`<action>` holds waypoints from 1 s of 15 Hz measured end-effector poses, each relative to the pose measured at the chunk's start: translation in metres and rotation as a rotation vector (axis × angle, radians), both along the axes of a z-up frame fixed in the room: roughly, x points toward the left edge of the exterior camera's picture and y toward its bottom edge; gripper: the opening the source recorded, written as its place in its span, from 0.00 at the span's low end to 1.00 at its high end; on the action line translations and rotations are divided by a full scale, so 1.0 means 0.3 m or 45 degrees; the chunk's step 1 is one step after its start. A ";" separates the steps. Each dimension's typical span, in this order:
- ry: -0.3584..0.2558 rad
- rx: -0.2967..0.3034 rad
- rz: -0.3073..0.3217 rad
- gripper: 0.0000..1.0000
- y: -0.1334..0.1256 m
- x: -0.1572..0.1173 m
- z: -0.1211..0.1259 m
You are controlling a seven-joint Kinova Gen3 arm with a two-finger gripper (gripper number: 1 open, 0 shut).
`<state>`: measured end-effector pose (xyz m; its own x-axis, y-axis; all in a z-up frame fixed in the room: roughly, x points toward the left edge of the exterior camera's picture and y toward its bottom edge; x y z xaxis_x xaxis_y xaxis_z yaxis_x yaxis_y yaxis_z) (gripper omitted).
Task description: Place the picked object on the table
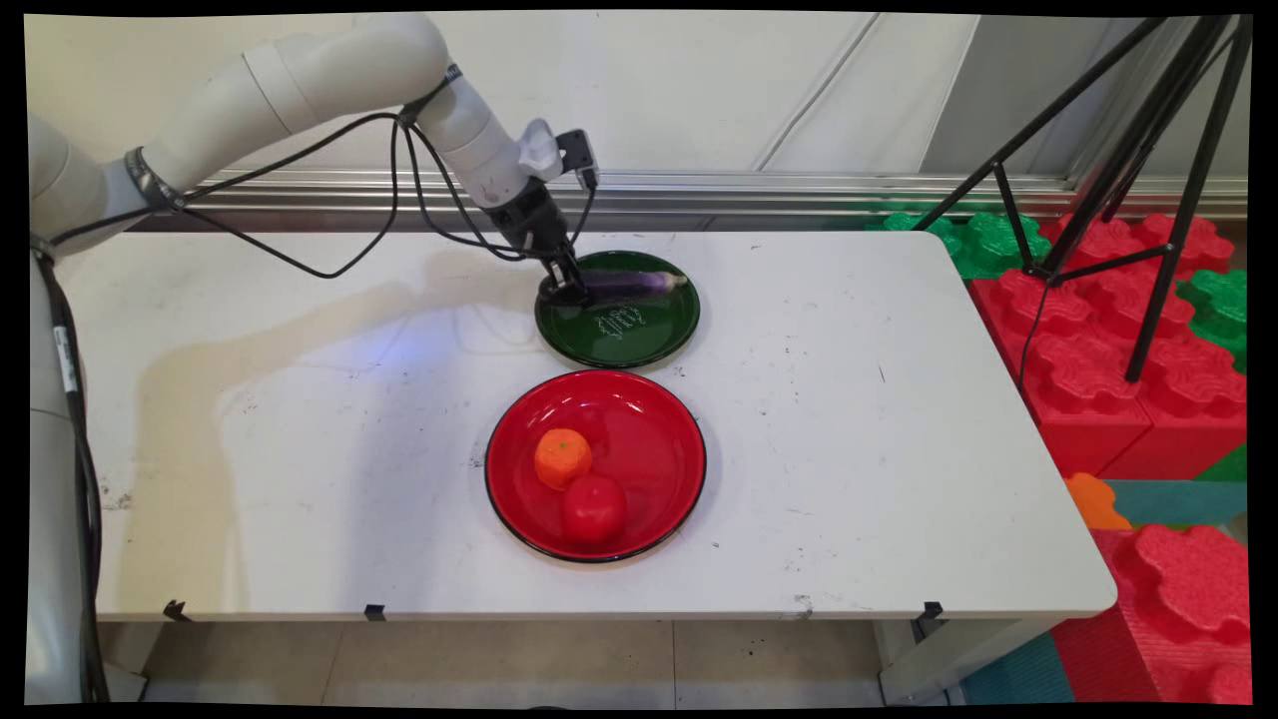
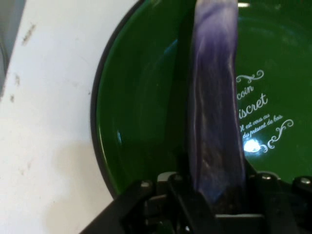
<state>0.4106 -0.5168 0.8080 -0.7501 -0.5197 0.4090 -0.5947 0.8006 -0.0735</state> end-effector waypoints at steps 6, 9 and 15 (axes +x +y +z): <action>0.032 -0.026 0.002 0.00 0.022 0.031 0.090; 0.036 -0.044 -0.006 0.00 0.059 0.060 0.154; 0.018 -0.071 -0.059 0.00 0.150 0.131 0.269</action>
<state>0.4499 -0.4719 0.8887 -0.7666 -0.4608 0.4472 -0.5585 0.8221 -0.1102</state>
